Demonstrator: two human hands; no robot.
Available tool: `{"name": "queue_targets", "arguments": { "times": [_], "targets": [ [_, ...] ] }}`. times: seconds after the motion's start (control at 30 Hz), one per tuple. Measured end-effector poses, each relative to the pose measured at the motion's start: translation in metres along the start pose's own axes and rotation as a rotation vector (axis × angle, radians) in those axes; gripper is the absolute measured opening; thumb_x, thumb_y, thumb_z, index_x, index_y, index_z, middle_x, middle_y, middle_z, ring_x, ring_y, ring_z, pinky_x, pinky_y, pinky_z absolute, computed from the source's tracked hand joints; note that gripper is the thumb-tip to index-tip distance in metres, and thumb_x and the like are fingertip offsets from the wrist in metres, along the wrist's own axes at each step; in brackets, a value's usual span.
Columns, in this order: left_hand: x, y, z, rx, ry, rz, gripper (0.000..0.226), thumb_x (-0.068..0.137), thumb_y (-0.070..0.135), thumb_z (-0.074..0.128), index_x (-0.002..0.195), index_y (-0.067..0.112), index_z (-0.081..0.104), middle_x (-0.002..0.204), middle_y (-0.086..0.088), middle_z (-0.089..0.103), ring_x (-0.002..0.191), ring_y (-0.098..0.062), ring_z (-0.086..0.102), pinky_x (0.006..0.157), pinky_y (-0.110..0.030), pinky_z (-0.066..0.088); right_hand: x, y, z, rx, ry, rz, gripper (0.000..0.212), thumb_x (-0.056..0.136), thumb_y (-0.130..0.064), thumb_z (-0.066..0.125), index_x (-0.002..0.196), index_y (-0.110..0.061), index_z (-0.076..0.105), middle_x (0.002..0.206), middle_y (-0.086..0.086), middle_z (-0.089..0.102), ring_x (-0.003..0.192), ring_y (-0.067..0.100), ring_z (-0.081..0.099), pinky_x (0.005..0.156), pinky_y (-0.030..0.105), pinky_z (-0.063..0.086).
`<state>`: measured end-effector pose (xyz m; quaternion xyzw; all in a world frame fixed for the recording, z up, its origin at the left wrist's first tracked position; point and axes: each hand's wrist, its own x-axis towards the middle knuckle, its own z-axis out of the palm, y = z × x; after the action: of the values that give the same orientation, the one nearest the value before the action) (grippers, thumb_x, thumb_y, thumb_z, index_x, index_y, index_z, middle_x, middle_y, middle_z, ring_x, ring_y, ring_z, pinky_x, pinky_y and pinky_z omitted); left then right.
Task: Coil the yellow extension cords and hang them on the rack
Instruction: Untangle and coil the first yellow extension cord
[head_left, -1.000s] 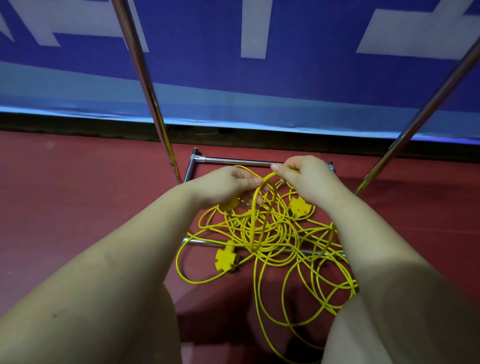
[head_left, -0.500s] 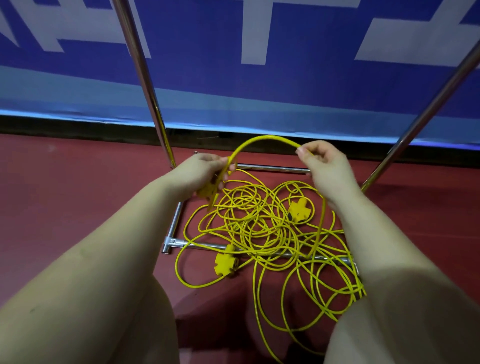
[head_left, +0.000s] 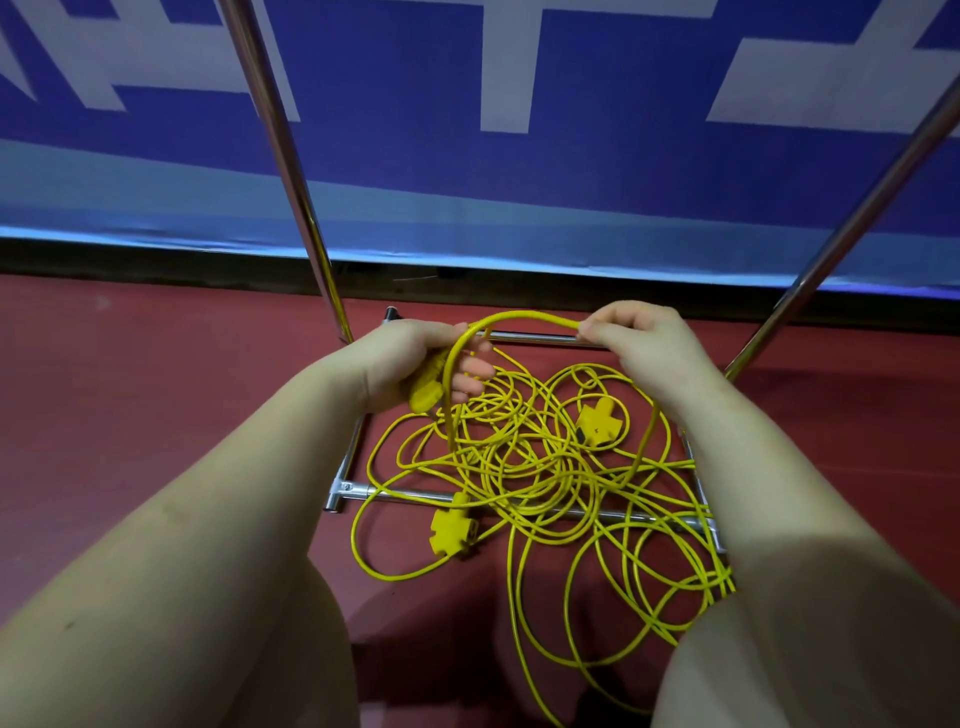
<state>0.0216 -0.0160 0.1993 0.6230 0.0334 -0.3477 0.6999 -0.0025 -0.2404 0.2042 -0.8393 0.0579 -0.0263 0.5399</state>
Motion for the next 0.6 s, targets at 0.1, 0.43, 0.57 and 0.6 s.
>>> {"name": "queue_targets", "arguments": {
  "times": [0.1, 0.43, 0.57, 0.6],
  "targets": [
    [-0.001, -0.002, 0.006, 0.094, -0.056, 0.014, 0.031, 0.102, 0.022, 0.035, 0.091, 0.008, 0.061, 0.063, -0.002, 0.066, 0.049, -0.011, 0.061, 0.046, -0.021, 0.050, 0.000, 0.003, 0.005, -0.067, 0.003, -0.004, 0.015, 0.082, -0.023, 0.068, 0.068, -0.025, 0.065, 0.085, -0.002, 0.066, 0.085, 0.012, 0.057, 0.074, 0.025, 0.041],
    [-0.001, -0.007, 0.009, 0.138, -0.161, 0.022, 0.035, 0.101, 0.027, 0.035, 0.100, 0.007, 0.064, 0.058, 0.002, 0.054, 0.049, -0.010, 0.053, 0.054, -0.028, 0.052, -0.004, 0.000, 0.004, -0.389, 0.007, -0.126, 0.007, 0.082, -0.032, 0.068, 0.077, -0.027, 0.066, 0.066, -0.015, 0.057, 0.075, 0.012, 0.056, 0.072, 0.027, 0.044],
    [-0.002, -0.007, 0.014, 0.134, -0.180, 0.016, 0.034, 0.101, 0.024, 0.035, 0.104, 0.004, 0.062, 0.056, 0.003, 0.054, 0.048, -0.010, 0.053, 0.052, -0.025, 0.053, -0.004, 0.001, 0.005, -0.385, -0.015, -0.145, 0.006, 0.082, -0.031, 0.068, 0.080, -0.025, 0.068, 0.063, -0.017, 0.053, 0.069, 0.008, 0.052, 0.069, 0.023, 0.039],
    [-0.002, -0.007, 0.015, 0.119, -0.177, 0.013, 0.033, 0.101, 0.025, 0.035, 0.102, 0.004, 0.062, 0.056, 0.003, 0.054, 0.048, -0.010, 0.053, 0.050, -0.025, 0.053, -0.004, 0.001, 0.006, -0.387, -0.024, -0.147, 0.008, 0.082, -0.031, 0.069, 0.082, -0.024, 0.069, 0.061, -0.017, 0.052, 0.064, 0.005, 0.050, 0.066, 0.022, 0.039]
  ]
}}
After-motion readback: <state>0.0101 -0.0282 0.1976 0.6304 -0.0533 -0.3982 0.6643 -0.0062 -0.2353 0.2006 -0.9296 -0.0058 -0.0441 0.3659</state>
